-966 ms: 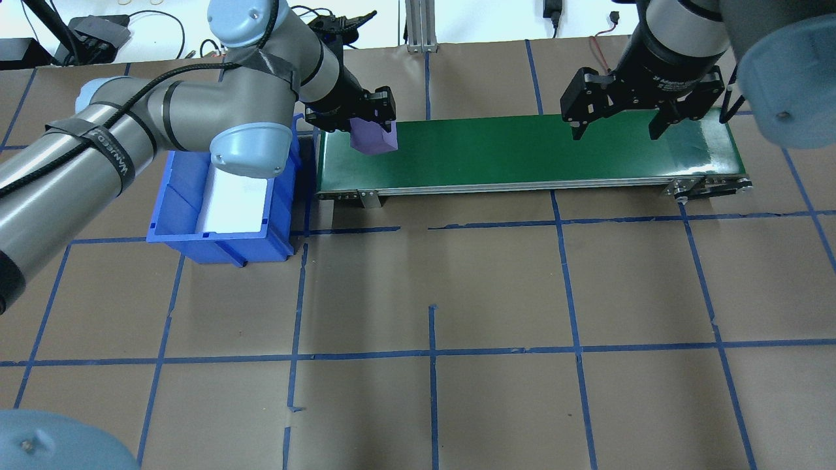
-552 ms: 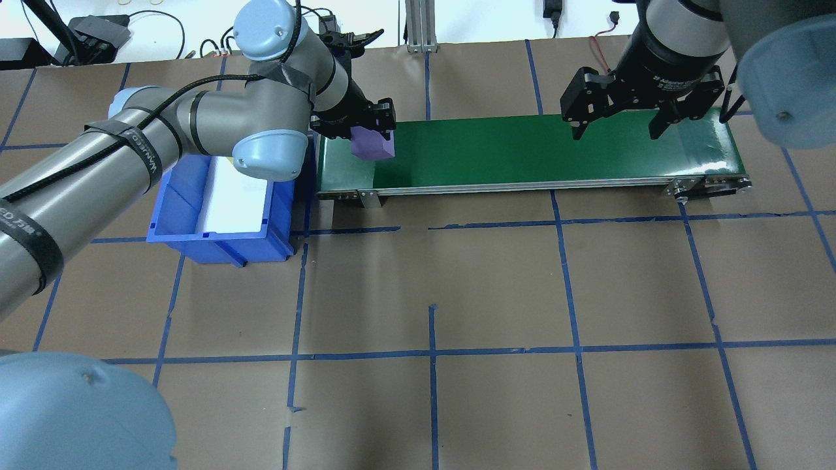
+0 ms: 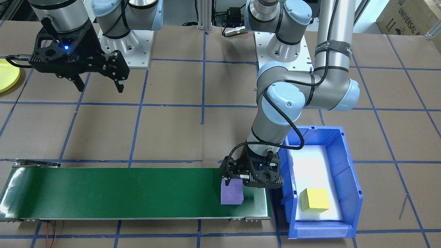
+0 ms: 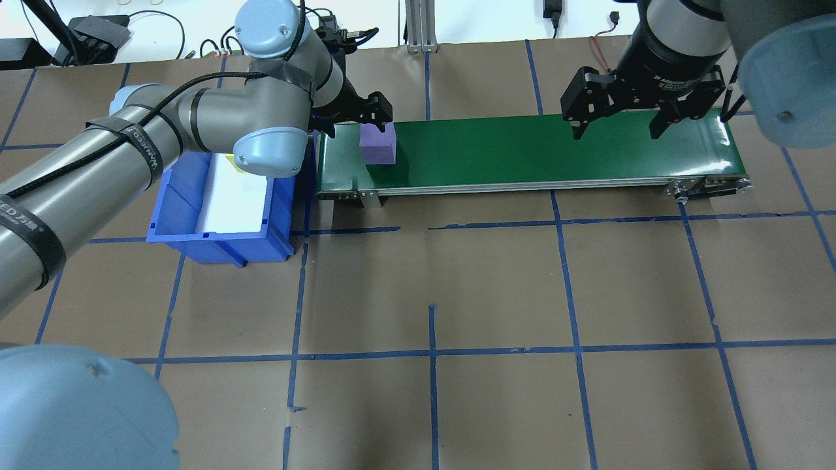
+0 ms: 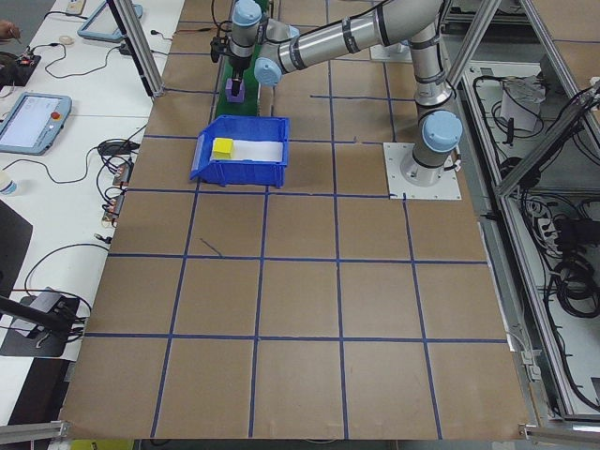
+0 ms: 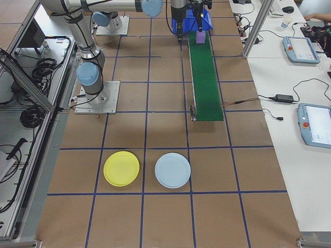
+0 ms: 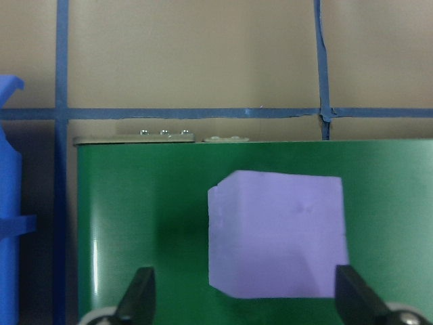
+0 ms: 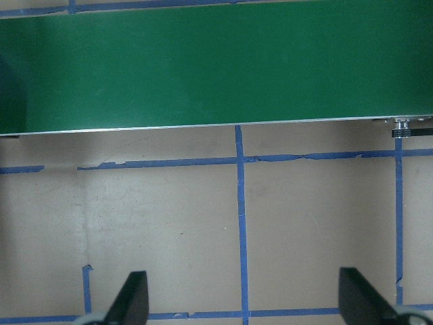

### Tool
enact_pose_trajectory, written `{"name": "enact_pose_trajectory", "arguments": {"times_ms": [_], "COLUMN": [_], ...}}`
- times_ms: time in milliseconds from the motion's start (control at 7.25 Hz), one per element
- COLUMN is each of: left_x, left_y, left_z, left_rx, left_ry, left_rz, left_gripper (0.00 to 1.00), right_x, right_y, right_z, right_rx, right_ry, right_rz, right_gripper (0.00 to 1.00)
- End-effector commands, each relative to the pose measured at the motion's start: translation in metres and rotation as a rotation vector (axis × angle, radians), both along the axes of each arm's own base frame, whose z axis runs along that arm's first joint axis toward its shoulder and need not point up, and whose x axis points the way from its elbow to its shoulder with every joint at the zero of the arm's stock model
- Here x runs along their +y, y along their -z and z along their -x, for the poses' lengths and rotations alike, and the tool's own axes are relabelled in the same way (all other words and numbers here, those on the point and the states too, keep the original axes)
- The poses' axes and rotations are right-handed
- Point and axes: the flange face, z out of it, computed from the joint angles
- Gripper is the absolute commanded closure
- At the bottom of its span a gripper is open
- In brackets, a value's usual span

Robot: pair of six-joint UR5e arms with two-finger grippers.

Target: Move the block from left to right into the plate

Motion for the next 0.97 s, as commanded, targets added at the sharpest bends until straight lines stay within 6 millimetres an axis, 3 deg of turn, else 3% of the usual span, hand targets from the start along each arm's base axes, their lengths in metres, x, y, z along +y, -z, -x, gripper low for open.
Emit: {"name": "enact_pose_trajectory", "arguments": {"times_ms": [0,276,414,690,828], "left_x": [-0.012,-0.017,-0.018,-0.024,-0.027], "left_y": [-0.039,-0.053,-0.043,-0.022,-0.010], "left_z": [-0.046,-0.113,-0.137,-0.171,-0.177], "left_rx": [0.002,-0.041,-0.052,-0.059,-0.070], "left_ry": [-0.051,-0.032,-0.040,-0.070,-0.032], "left_rz": [0.060,0.060,0.044,0.007,-0.007], "left_gripper": [0.00,0.00,0.00,0.00,0.00], "right_x": [0.000,-0.001,-0.001,-0.010,-0.034], "right_y": [0.000,0.002,0.001,0.000,0.005], "right_z": [0.000,0.001,0.004,0.013,0.029], "right_rx": [0.001,0.001,-0.004,-0.008,-0.009], "right_ry": [0.000,0.003,0.007,0.023,0.021], "right_rz": [0.000,-0.004,-0.004,0.000,-0.011], "right_gripper": [0.00,0.00,0.00,0.00,0.00]}}
